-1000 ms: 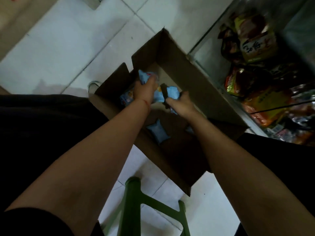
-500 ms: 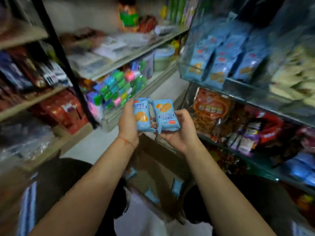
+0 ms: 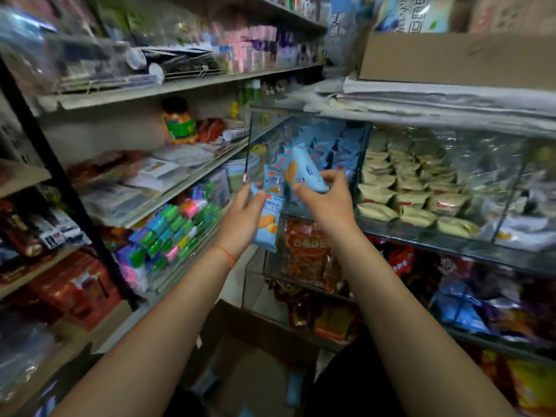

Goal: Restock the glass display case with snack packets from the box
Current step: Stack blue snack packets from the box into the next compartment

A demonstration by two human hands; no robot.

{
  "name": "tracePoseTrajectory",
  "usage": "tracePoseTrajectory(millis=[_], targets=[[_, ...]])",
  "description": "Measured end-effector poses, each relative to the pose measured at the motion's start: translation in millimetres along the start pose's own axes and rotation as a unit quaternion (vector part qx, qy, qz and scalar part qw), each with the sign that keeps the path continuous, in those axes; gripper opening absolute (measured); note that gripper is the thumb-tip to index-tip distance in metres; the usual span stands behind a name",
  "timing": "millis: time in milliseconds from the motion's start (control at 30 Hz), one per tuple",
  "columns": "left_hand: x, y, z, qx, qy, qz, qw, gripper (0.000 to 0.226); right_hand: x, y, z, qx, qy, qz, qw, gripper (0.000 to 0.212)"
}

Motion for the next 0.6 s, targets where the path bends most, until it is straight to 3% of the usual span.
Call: tracePoseTrajectory(millis=[133,267,433,500,600], targets=[[-18.8,-21.6,16.3,-0.006,-0.131,-0.065,0.989,0.040,13.2,-29.9,-38.3,0.146,0.185,0.027,0.972,0.038],[-34.3,-38.8,6.2,0.023,-0.219,-0.142,0.965,0.051,2.5,-54.4,-57.3,0.198,0.463,0.010,0.864,0.040],[-35.8,-53.4,-3.1,0.023,-0.188,-0.145,0.971,0.023,-12.1,-85.6,-63.9,0.154,0.708,0.009,0.690,0.035],[-35.9,-57.4,-2.7,0.028,-0.169,-0.139,0.975,0.023,-19.0,-103.1,-52.7,0.119,0.746,-0.005,0.655,0.037],[-36.6,-61.2,-0.5,0.035,-0.146,-0.127,0.980,0.029,-18.3,-127.2,-24.5,0.030,0.763,-0.044,0.644,0.046]])
Point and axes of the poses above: each hand's wrist, its own y-axis away from the middle knuckle, its own x-axis out of the back of the hand, z = x × y, the point moved 8 cm from there along -y, towards the middle knuckle, and after that the axes turned 8 degrees about -y, right-handed, at the moved point
